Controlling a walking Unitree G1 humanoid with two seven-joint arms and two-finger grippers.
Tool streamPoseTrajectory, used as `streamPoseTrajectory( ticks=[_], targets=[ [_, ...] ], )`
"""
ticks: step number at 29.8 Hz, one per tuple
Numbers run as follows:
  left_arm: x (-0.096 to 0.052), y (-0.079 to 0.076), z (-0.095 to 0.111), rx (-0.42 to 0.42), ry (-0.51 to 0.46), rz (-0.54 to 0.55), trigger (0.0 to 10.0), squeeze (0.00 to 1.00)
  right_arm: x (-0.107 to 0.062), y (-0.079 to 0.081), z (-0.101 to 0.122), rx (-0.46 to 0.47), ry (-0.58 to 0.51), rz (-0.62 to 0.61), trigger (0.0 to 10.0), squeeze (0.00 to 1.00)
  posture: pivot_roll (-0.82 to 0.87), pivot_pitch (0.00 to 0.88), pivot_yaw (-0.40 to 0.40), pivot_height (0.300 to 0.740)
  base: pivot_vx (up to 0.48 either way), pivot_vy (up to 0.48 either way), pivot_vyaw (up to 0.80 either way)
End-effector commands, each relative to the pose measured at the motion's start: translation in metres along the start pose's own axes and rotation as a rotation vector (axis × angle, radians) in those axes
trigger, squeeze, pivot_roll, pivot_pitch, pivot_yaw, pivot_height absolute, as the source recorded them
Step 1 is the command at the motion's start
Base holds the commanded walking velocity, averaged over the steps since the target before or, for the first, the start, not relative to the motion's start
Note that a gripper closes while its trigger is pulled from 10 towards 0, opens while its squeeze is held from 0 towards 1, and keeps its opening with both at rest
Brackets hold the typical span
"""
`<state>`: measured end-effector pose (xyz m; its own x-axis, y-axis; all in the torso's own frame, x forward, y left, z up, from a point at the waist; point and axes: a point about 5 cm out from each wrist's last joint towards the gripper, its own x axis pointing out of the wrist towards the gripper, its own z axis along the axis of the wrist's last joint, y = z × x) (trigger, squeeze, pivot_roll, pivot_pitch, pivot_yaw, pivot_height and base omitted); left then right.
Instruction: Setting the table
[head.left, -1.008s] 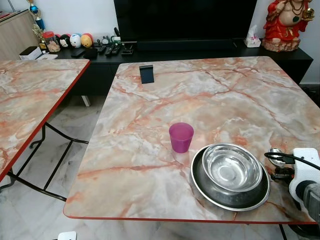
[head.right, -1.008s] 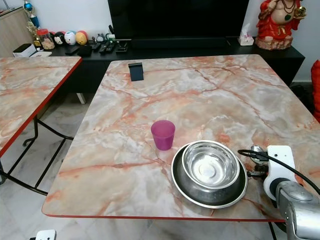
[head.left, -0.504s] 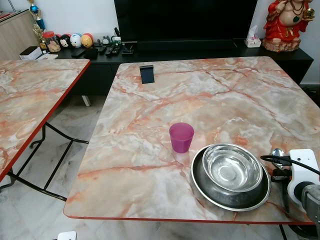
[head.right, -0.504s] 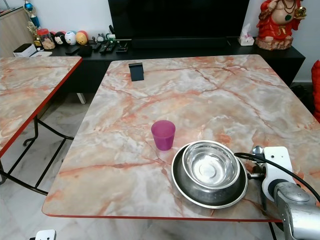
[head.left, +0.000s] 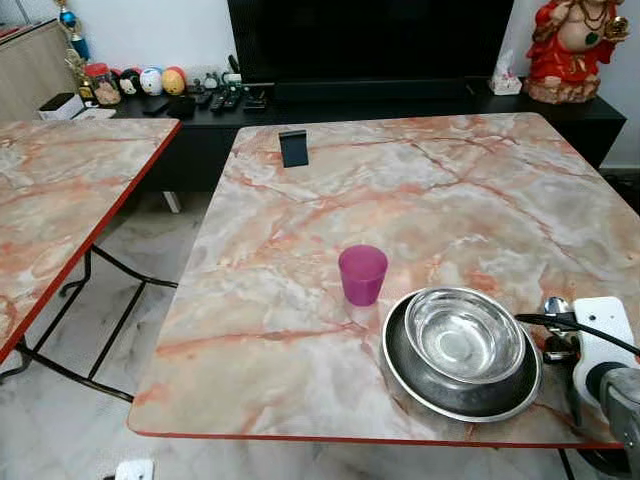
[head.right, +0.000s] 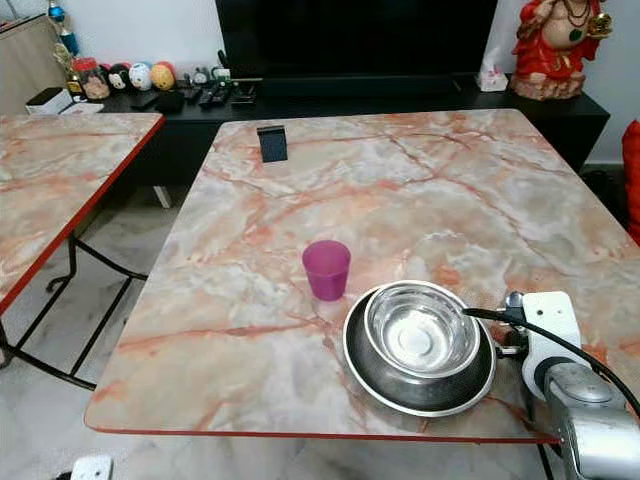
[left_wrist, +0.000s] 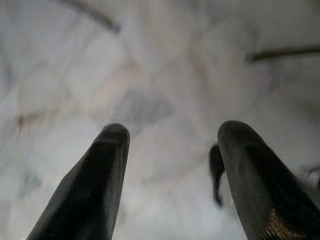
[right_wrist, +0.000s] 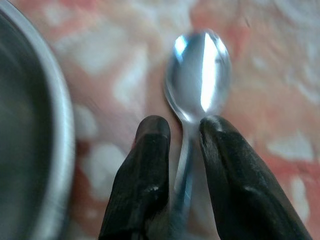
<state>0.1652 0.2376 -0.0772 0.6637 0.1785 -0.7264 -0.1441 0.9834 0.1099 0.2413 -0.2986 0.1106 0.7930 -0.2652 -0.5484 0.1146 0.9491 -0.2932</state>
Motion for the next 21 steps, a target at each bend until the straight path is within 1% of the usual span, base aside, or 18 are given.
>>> streamPoseTrajectory(
  ticks=[1,2,3,4,12,14,16,17,18,19,21],
  targets=[
    [0.0,0.003,0.004,0.016,-0.018,0.011,10.0,0.0,-0.001,0.001,0.006,-0.015,-0.035,-0.005,10.0,0.0,-0.16,0.0,0.065,0.732,0.0,0.0,0.0],
    [-0.002,0.009,-0.006,0.012,0.032,0.02,10.0,0.0,-0.001,0.0,0.016,-0.007,-0.098,-0.025,10.0,0.0,-0.16,0.0,0.068,0.732,0.0,0.0,0.0],
    [-0.002,0.009,-0.006,0.012,0.032,0.02,10.0,0.0,-0.001,0.0,0.016,-0.007,-0.098,-0.025,10.0,0.0,-0.16,0.0,0.068,0.732,0.0,0.0,0.0],
    [-0.005,0.014,-0.015,0.009,0.076,0.029,10.0,0.0,-0.001,-0.004,0.023,-0.002,-0.132,-0.052,10.0,0.0,-0.16,0.0,0.067,0.732,0.0,0.0,0.0],
    [-0.009,0.02,-0.025,0.007,0.124,0.04,10.0,0.0,-0.002,-0.011,0.033,0.003,-0.194,-0.096,10.0,0.0,-0.16,0.0,0.067,0.732,0.0,0.0,0.0],
    [-0.01,0.023,-0.029,0.005,0.143,0.046,10.0,0.0,-0.003,-0.02,0.043,0.029,-0.265,-0.17,10.0,0.0,-0.17,0.0,0.07,0.732,0.0,0.0,0.0],
    [-0.011,0.023,-0.03,0.006,0.151,0.047,10.0,0.0,-0.004,-0.027,0.047,0.037,-0.279,-0.216,10.0,0.0,-0.17,0.0,0.069,0.732,0.0,0.0,0.0],
    [-0.011,0.023,-0.031,0.005,0.157,0.048,10.0,0.0,-0.002,-0.033,0.048,0.049,-0.275,-0.253,10.0,0.0,-0.17,0.0,0.07,0.732,0.0,0.0,0.0],
    [-0.011,0.023,-0.031,0.005,0.157,0.048,10.0,0.0,-0.002,-0.033,0.048,0.049,-0.275,-0.253,10.0,0.0,-0.17,0.0,0.07,0.732,0.0,0.0,0.0],
    [-0.011,0.024,-0.032,0.004,0.16,0.049,10.0,0.0,-0.001,-0.037,0.049,0.055,-0.27,-0.277,10.0,0.0,-0.17,0.0,0.07,0.732,0.0,0.0,0.0],
    [-0.011,0.023,-0.032,0.003,0.163,0.049,10.0,0.0,0.003,-0.04,0.052,0.073,-0.265,-0.288,10.0,0.0,-0.17,0.0,0.075,0.732,0.0,0.0,0.0]
  ],
)
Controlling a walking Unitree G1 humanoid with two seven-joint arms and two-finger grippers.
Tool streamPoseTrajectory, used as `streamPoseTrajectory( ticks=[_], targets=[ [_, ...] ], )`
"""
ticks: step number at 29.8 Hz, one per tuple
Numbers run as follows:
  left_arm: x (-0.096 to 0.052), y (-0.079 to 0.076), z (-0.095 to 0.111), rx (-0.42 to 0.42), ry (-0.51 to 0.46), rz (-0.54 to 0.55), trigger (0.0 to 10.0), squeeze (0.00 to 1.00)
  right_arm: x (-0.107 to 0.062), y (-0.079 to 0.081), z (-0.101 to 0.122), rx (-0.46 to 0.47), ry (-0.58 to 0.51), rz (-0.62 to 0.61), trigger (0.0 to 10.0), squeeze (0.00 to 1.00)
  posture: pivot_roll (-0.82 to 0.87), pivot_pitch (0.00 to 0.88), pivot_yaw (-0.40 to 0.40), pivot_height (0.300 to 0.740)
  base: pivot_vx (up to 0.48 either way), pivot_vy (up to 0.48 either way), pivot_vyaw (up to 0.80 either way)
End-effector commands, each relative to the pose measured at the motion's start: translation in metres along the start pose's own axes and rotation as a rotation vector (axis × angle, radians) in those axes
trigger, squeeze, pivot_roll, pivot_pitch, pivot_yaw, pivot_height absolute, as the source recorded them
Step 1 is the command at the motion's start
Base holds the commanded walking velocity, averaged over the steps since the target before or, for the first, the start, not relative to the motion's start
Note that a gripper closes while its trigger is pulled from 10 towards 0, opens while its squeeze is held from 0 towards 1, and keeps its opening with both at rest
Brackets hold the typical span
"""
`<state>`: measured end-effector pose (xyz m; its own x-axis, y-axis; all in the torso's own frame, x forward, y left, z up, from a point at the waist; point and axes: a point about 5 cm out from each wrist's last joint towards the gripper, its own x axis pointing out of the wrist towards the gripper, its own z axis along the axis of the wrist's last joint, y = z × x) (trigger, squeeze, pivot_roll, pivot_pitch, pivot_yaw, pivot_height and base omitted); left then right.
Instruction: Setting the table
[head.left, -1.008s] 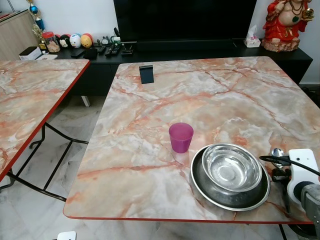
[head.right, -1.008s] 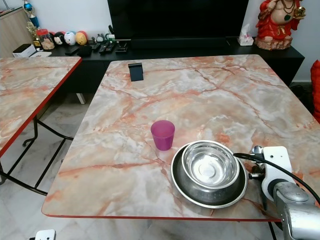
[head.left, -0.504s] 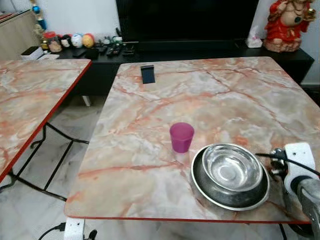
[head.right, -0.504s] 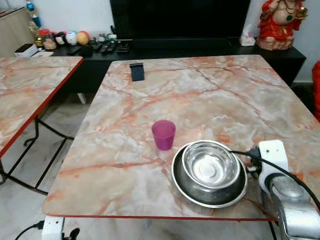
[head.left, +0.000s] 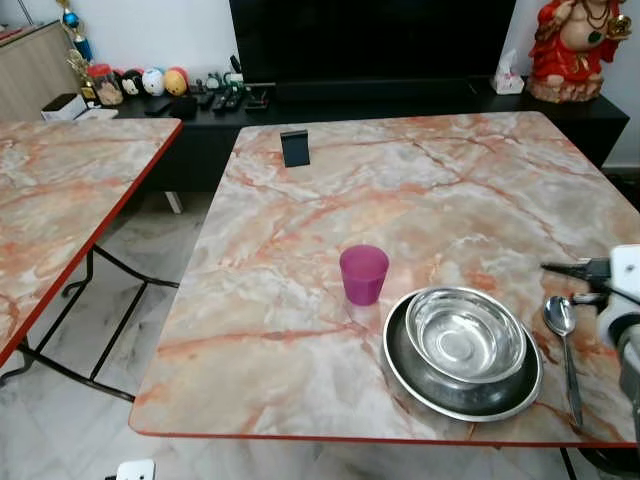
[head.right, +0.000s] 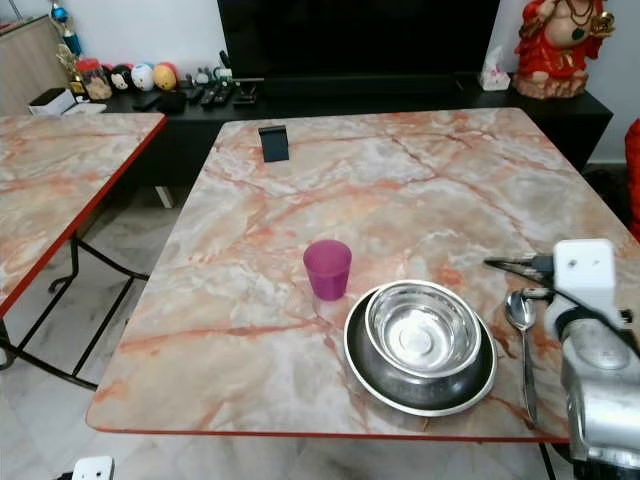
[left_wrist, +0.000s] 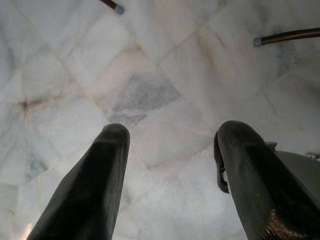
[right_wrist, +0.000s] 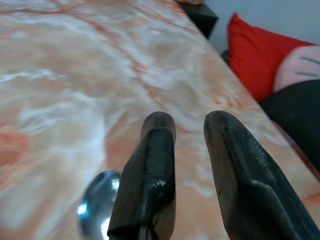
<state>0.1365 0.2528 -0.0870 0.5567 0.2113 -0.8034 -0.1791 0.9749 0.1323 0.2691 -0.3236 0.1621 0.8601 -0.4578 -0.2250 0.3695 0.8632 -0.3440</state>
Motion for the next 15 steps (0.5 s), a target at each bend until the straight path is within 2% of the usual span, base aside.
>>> streamPoseTrajectory(
  ticks=[1,5,6,7,8,12,15],
  targets=[
    [-0.001,0.005,-0.005,0.016,0.033,0.009,10.0,0.0,0.004,-0.003,0.0,0.008,0.011,-0.022,10.0,0.0,-0.17,0.0,0.075,0.732,0.0,0.0,0.0],
    [-0.001,0.005,-0.005,0.019,0.035,0.007,10.0,0.0,0.018,0.003,0.008,0.042,-0.006,-0.024,10.0,0.0,-0.18,0.0,0.082,0.732,0.0,0.0,0.0],
    [0.004,-0.01,0.018,0.023,-0.075,-0.022,10.0,0.0,0.026,0.005,0.008,0.04,0.013,-0.025,10.0,0.0,-0.17,0.0,0.08,0.732,0.0,0.0,0.0],
    [0.004,-0.01,0.018,0.023,-0.075,-0.022,10.0,0.0,0.026,0.005,0.008,0.04,0.013,-0.025,10.0,0.0,-0.17,0.0,0.08,0.732,0.0,0.0,0.0],
    [0.006,-0.021,0.035,0.024,-0.156,-0.042,10.0,0.0,0.032,0.006,0.003,0.031,0.057,-0.031,10.0,0.0,-0.17,0.0,0.084,0.732,0.0,0.0,0.0],
    [0.006,-0.026,0.038,0.018,-0.17,-0.055,10.0,0.0,0.043,0.007,-0.003,-0.025,0.103,-0.04,10.0,0.0,-0.16,0.0,0.079,0.732,0.0,0.0,0.0],
    [0.005,-0.019,0.027,0.001,-0.114,-0.051,10.0,0.0,0.048,0.015,-0.007,-0.027,0.142,-0.021,10.0,0.0,-0.15,0.0,0.077,0.732,0.0,0.0,0.0]
  ],
)
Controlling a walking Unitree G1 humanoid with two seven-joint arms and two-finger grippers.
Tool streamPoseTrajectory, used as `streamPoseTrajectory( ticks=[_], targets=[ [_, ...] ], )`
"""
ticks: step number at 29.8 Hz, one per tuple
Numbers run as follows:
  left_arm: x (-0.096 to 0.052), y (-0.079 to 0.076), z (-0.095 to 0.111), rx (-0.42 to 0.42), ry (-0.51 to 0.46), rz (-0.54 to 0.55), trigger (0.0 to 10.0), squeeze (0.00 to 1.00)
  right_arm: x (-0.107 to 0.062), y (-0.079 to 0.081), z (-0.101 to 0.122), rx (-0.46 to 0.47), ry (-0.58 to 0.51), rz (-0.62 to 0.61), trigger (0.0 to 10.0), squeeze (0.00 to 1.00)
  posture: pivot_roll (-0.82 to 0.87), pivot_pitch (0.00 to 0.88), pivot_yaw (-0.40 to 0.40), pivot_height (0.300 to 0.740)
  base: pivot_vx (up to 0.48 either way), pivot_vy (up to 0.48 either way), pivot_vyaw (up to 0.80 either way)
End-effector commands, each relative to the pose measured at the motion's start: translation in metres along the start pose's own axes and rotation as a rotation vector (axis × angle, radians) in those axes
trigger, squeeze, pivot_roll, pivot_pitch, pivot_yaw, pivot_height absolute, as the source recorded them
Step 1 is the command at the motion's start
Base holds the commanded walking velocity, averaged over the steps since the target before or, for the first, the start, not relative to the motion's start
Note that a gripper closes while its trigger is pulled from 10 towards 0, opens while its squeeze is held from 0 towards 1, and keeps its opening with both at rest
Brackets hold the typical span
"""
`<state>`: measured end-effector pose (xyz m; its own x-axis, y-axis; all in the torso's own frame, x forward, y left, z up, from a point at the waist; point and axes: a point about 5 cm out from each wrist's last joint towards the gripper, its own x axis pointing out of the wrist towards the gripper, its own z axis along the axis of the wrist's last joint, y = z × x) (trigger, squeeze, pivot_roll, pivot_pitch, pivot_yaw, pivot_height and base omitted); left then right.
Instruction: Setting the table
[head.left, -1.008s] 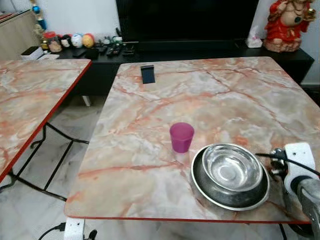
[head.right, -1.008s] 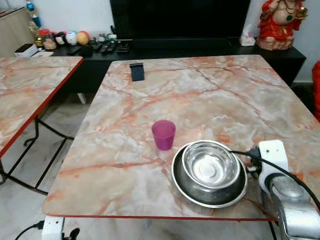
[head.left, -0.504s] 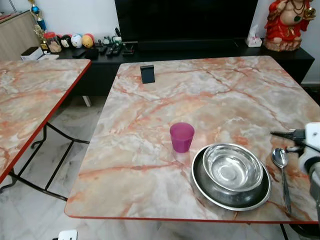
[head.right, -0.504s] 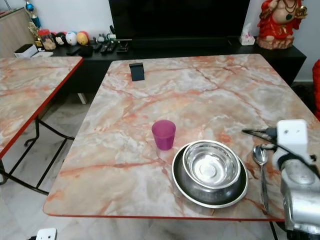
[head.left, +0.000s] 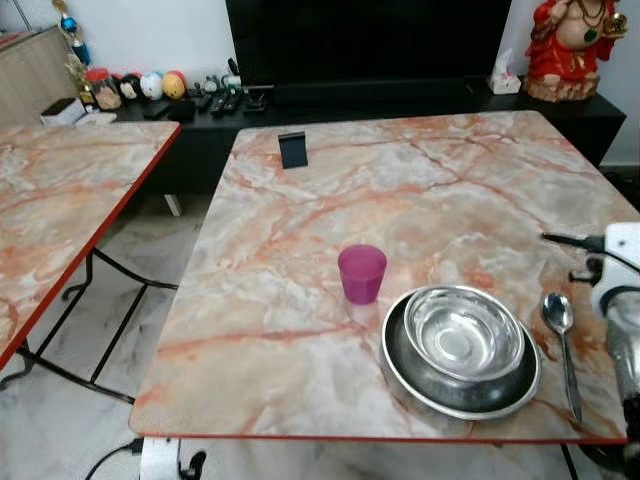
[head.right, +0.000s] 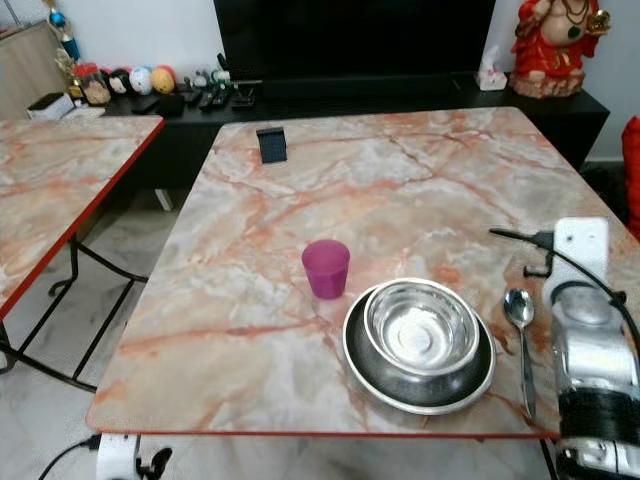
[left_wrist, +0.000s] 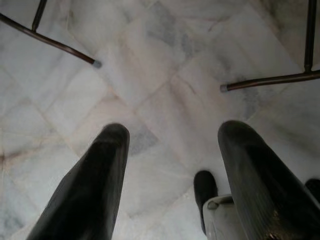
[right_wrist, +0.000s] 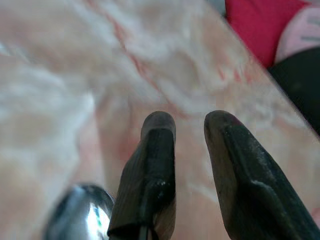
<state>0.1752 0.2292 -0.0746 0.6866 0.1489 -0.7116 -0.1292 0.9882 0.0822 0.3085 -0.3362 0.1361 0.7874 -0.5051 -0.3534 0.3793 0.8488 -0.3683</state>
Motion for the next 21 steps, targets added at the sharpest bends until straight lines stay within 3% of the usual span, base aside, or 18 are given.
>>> streamPoseTrajectory(
  ticks=[1,8,12,15,21],
  targets=[
    [-0.004,0.011,-0.012,-0.008,0.05,0.024,10.0,0.0,0.003,0.004,0.005,-0.011,-0.007,0.004,10.0,0.0,-0.15,0.0,0.08,0.732,0.0,0.0,0.0],
    [-0.011,0.022,-0.027,-0.013,0.108,0.041,10.0,0.0,0.008,0.008,0.002,-0.04,0.025,0.003,10.0,0.0,-0.15,0.0,0.086,0.732,0.0,0.0,0.0],
    [-0.013,0.026,-0.031,-0.015,0.124,0.041,10.0,0.0,0.011,-0.001,-0.004,-0.066,0.052,-0.012,10.0,0.0,-0.15,0.0,0.09,0.732,0.0,0.0,0.0],
    [-0.014,0.025,-0.034,-0.018,0.138,0.03,10.0,0.0,0.01,-0.007,-0.007,-0.147,0.061,-0.014,10.0,0.0,-0.16,0.0,0.092,0.732,0.0,0.0,0.0],
    [-0.015,0.026,-0.037,-0.021,0.165,0.019,10.0,0.0,0.006,-0.02,-0.008,-0.224,0.059,-0.011,10.0,0.0,-0.16,0.0,0.094,0.732,0.0,0.0,0.0]
  ],
)
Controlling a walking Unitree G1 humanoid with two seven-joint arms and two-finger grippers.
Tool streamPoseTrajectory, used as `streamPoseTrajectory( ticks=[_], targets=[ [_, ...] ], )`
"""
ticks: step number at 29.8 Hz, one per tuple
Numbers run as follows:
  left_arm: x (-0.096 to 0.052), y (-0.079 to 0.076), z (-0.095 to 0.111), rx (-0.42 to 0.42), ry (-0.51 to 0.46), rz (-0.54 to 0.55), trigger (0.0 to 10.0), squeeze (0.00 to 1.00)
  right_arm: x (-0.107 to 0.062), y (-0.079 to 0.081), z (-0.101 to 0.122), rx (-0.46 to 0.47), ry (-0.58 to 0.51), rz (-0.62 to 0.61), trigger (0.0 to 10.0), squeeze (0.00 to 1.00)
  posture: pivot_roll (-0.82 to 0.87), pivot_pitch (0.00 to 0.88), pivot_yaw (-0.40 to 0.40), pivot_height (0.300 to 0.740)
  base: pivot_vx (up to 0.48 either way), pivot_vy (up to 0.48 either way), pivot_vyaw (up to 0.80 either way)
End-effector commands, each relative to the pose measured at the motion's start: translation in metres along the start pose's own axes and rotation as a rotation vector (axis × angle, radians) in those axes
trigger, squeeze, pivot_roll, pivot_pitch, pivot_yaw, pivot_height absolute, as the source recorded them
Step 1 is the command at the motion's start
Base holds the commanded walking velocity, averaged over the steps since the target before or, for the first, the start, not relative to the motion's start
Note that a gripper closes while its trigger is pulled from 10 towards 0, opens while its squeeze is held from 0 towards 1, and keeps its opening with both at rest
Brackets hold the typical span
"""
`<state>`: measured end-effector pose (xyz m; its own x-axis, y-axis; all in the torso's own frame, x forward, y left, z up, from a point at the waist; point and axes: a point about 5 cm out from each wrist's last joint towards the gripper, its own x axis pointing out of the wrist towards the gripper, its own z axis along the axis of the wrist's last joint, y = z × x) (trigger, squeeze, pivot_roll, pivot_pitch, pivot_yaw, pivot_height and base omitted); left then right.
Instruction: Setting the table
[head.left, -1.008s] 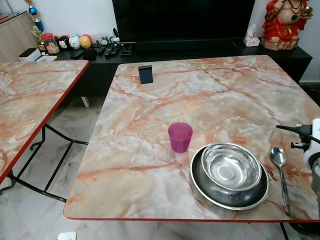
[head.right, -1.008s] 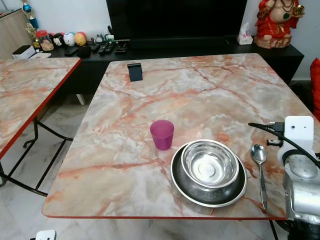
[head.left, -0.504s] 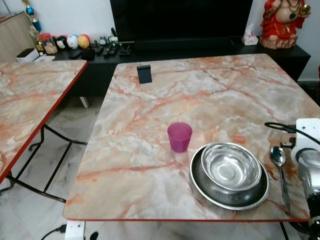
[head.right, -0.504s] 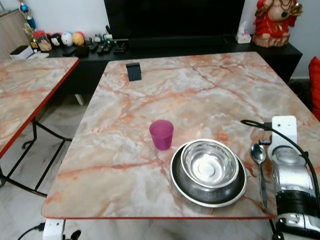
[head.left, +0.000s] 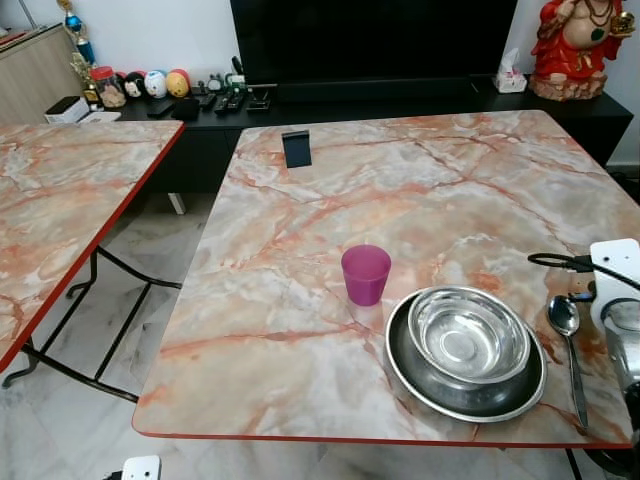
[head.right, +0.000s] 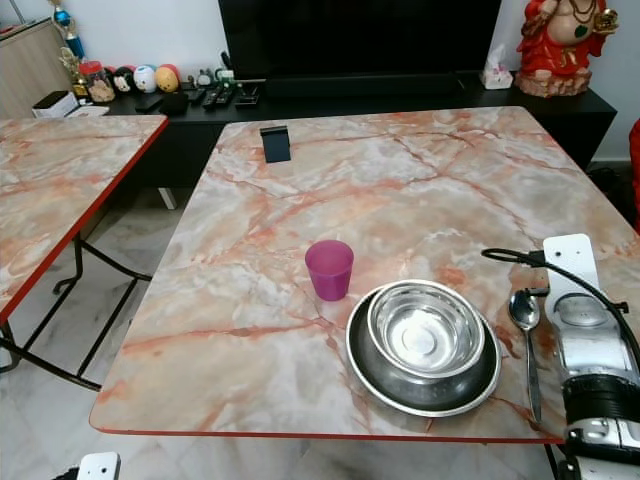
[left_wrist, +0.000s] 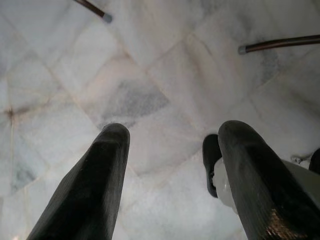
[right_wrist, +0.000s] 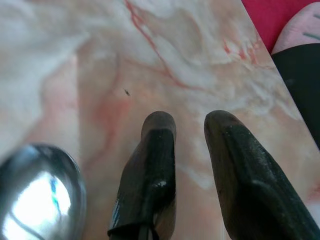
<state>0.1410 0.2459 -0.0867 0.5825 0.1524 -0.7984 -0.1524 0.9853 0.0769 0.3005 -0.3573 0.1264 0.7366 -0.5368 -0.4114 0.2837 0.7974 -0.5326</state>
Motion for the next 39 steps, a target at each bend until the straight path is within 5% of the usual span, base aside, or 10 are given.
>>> streamPoseTrajectory(
  ticks=[1,12,21,30,39],
  targets=[
    [-0.002,0.007,-0.005,-0.001,0.036,0.008,10.0,0.0,-0.003,-0.005,0.007,-0.044,-0.024,0.015,10.0,0.0,-0.16,0.0,0.094,0.732,0.0,0.0,0.0],
    [-0.004,0.011,-0.015,-0.002,0.086,0.013,10.0,0.0,-0.01,-0.007,0.008,-0.112,-0.026,0.114,10.0,0.0,-0.17,0.0,0.096,0.732,0.0,0.0,0.0],
    [-0.007,0.015,-0.023,-0.006,0.116,0.017,10.0,0.0,-0.016,0.007,0.015,-0.161,-0.039,0.234,10.0,0.0,-0.17,0.0,0.088,0.732,0.0,0.0,0.0],
    [-0.02,0.019,-0.053,-0.009,0.18,0.021,10.0,0.0,-0.019,0.01,0.016,-0.185,-0.035,0.261,10.0,0.0,-0.17,0.0,0.089,0.732,0.0,0.0,0.0],
    [-0.013,0.009,-0.04,-0.003,0.14,-0.003,10.0,0.0,-0.019,0.005,0.014,-0.218,-0.026,0.225,10.0,0.0,-0.17,0.0,0.093,0.732,0.0,0.0,0.0]
  ],
)
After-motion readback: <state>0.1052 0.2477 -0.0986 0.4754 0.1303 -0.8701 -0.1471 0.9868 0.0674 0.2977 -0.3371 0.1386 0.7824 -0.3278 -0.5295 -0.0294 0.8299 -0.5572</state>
